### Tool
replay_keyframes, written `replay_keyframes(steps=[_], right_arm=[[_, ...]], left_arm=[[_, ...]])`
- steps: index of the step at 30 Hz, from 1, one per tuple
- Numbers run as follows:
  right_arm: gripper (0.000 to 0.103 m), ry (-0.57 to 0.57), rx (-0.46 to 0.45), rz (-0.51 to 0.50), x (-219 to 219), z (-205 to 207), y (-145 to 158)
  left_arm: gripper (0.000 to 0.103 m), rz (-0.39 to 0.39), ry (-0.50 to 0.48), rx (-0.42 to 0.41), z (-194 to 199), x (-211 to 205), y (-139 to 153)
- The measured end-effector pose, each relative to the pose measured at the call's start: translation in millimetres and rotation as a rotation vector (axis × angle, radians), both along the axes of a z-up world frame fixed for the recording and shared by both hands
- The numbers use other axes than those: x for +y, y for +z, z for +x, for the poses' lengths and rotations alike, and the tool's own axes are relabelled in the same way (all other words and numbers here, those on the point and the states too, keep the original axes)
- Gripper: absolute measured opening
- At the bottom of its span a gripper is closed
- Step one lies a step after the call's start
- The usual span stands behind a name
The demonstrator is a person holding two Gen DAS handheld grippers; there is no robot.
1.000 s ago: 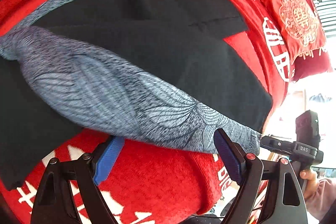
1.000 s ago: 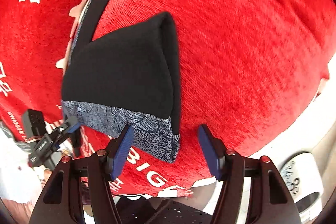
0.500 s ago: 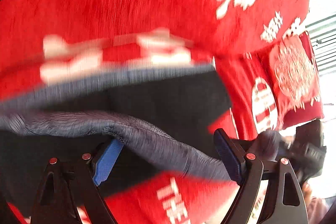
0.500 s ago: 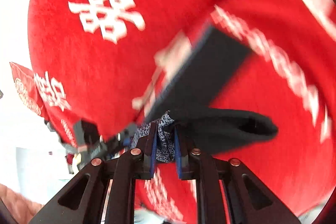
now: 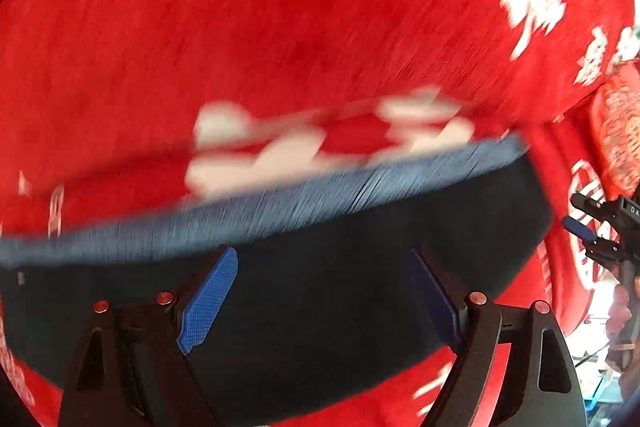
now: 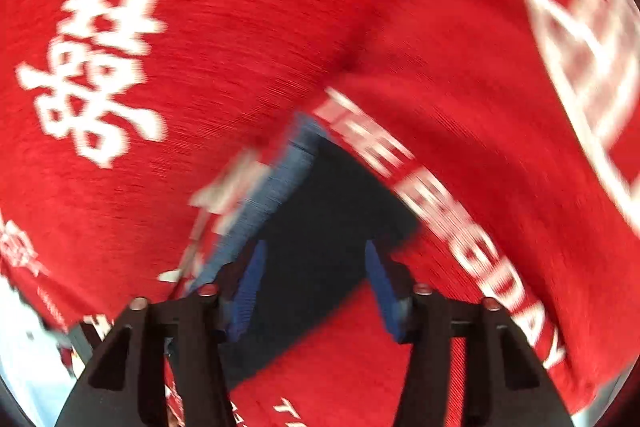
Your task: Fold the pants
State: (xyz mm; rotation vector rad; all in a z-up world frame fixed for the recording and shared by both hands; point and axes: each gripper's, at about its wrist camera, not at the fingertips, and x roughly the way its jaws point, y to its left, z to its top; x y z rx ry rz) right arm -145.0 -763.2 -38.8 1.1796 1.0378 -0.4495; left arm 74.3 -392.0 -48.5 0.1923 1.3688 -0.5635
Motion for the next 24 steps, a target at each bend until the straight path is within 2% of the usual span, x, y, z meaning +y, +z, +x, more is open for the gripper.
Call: replay_keyframes(steps=[2,3,4,6,8,9,11,12,13,17,19,21,22,24], right_arm=[[0.027,-0.040,0.013,0.087,4,-10,-27],[0.007,-0.042,0.012,0.111,5,-7,-36],[0.007,-0.028,0.009,0.106,5,0,-39],[0.006,-0.014,-0.056,0.058,3,7,-30],[0.006,-0.002,-0.011,0.005,-2,10,-26],[0.010,-0.003,0.019,0.009,-2,6,-29],[0.022,-0.011,0.048,0.036,-1,-6,-32],[0.036,-0.022,0.034,0.052,-1,-11,-33],[0.045,-0.050,-0.002,0.083,-2,-17,-35],[0.047,-0.169,-0.069,0.202,-12,-20,-68],[0.016,-0.199,-0.077,0.199,-16,-15,-69],[0.013,-0.157,-0.079,0.179,-15,-9,-58],[0.013,-0.088,-0.070,0.122,-16,-7,-43],[0.013,-0.003,-0.014,0.069,-14,-7,-37]], left_arm=[[0.087,0.037,0.027,0.034,-9,14,-17],[0.087,0.053,0.037,0.044,-12,20,-24],[0.087,0.067,0.043,0.047,-15,26,-29],[0.087,0.100,0.054,0.033,-18,29,-36],[0.087,0.135,0.070,0.021,-16,29,-43],[0.087,0.150,0.083,0.035,-14,29,-46],[0.087,0.123,0.096,0.048,-11,31,-42],[0.087,0.110,0.090,0.029,-11,30,-37],[0.087,0.106,0.076,0.009,-11,27,-33],[0.087,0.130,0.044,0.008,-8,17,-43],[0.087,0.159,0.043,0.018,-4,9,-51],[0.087,0.159,0.043,0.015,-8,10,-50],[0.087,0.153,0.035,0.020,-10,8,-50],[0.087,0.170,0.021,0.026,-17,11,-52]])
